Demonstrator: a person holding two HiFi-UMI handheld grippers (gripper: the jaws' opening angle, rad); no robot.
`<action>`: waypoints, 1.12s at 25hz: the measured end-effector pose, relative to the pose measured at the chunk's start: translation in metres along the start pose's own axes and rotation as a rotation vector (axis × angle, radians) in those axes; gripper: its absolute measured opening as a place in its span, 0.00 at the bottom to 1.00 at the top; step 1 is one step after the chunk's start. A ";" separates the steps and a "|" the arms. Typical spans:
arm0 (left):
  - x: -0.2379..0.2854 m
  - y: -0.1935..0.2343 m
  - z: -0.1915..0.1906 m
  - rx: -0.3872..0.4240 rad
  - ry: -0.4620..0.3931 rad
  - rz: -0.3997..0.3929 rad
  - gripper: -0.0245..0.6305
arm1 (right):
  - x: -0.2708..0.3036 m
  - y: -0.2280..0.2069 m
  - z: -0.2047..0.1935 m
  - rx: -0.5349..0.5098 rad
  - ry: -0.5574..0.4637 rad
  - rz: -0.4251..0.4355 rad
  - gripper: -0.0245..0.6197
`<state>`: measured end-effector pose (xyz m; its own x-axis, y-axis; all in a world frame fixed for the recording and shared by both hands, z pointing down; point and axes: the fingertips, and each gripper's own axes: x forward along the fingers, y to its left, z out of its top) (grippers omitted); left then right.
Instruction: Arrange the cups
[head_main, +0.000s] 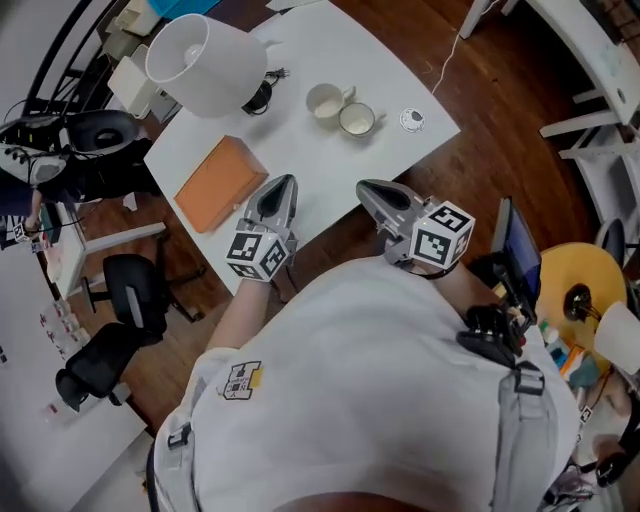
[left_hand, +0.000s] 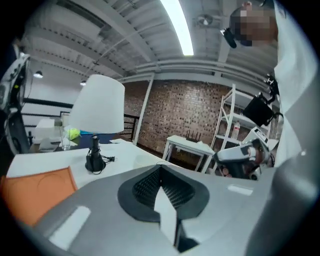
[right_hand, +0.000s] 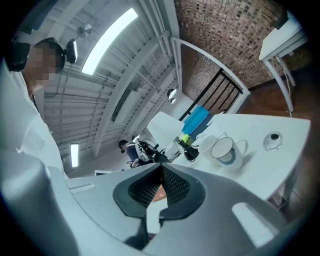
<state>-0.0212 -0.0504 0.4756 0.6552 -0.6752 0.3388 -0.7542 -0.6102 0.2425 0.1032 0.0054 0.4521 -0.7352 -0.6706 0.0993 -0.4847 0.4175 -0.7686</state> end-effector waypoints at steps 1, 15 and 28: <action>0.016 0.005 0.003 0.051 0.026 -0.001 0.04 | -0.003 -0.008 0.007 0.005 -0.005 -0.006 0.04; 0.177 0.036 -0.016 0.526 0.270 -0.184 0.53 | -0.029 -0.107 0.068 -0.061 -0.053 -0.154 0.04; 0.222 0.039 -0.061 0.749 0.474 -0.401 0.72 | 0.022 -0.190 0.088 -0.765 0.358 -0.304 0.04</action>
<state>0.0922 -0.1997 0.6156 0.6482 -0.2229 0.7281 -0.1484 -0.9748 -0.1663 0.2208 -0.1425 0.5452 -0.5653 -0.6410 0.5192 -0.7718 0.6332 -0.0586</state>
